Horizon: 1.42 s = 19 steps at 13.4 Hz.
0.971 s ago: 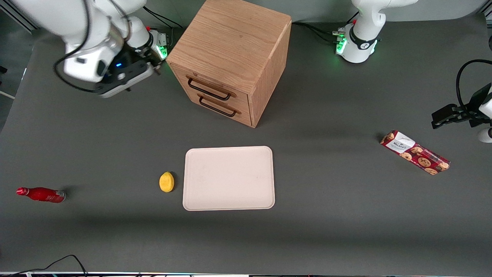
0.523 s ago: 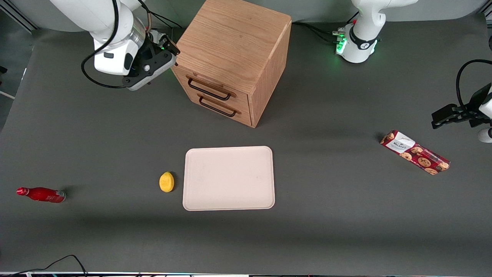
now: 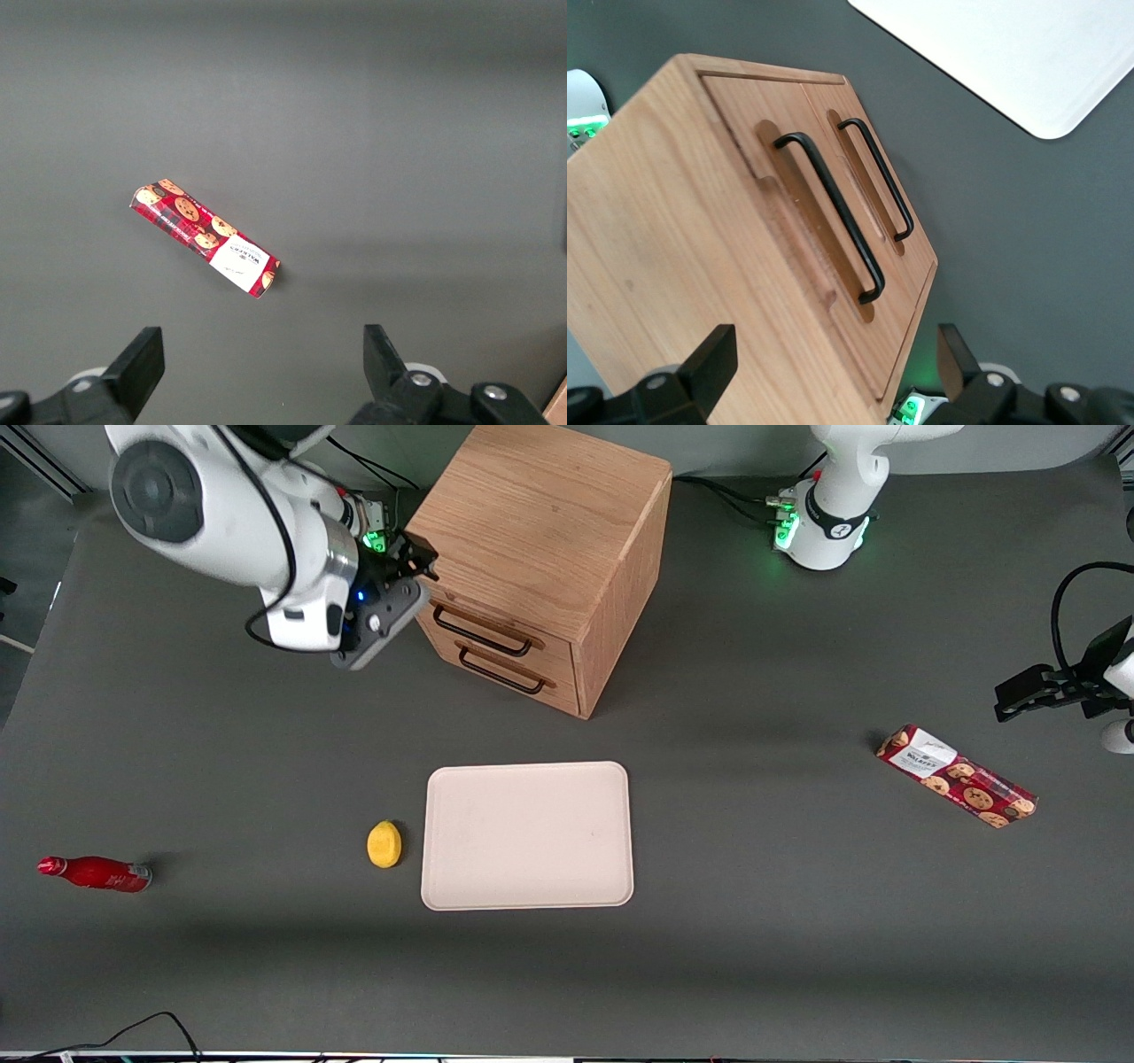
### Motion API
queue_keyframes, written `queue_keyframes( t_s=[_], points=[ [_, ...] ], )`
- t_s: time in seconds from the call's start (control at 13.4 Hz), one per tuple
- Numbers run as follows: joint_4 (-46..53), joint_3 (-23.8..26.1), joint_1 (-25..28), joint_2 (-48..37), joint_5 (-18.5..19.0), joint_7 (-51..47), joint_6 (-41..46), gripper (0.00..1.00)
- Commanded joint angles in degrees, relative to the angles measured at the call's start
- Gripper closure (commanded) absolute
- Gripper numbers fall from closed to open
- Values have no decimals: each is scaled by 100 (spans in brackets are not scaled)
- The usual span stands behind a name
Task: Open upper drawer
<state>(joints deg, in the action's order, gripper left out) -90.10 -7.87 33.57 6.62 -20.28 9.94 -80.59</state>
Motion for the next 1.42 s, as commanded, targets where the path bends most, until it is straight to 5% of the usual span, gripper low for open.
queue_keyframes(
  t_s=[0.0,1.34],
  points=[
    [81,-30,-17,365,-178,437,8,0],
    [-877,593,-192,929,-222,1028,-888,0]
  ],
)
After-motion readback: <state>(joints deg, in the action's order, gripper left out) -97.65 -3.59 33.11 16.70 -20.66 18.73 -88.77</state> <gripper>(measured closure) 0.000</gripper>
